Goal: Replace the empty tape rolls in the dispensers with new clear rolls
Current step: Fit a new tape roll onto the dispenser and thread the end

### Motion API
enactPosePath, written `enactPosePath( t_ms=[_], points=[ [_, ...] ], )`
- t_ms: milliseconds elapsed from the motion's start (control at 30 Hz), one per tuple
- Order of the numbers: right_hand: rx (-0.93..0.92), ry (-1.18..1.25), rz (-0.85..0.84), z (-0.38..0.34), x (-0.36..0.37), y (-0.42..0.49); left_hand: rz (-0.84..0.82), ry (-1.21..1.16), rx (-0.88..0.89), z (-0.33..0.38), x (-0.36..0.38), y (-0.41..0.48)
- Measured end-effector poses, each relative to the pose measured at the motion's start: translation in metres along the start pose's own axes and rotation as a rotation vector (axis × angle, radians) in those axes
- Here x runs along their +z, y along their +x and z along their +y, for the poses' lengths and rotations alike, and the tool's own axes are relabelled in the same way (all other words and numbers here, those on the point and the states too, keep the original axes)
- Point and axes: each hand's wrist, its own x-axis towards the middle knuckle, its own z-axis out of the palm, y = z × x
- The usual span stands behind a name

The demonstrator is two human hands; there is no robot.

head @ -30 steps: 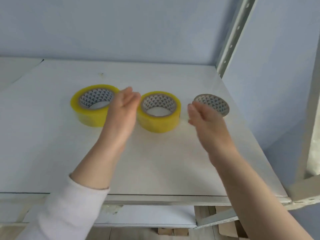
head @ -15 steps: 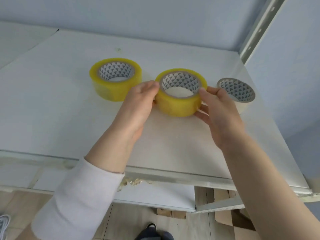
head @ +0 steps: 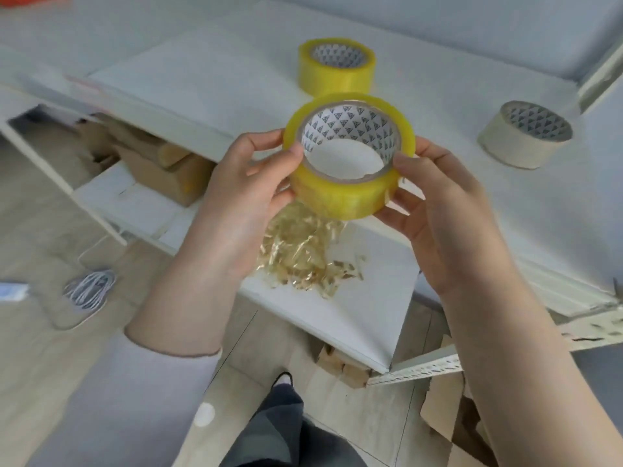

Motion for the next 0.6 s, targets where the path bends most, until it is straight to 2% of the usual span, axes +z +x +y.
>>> enactPosePath(
  t_ms=[300,600],
  points=[
    [0.125,-0.092,-0.316,0.051,0.083,-0.056,0.237,-0.098,-0.042,-0.001,-0.114,-0.093],
    [0.352,-0.193,-0.591,0.156,0.212,-0.128,0.538,-0.181,-0.152,-0.03,-0.273,-0.194]
  ],
)
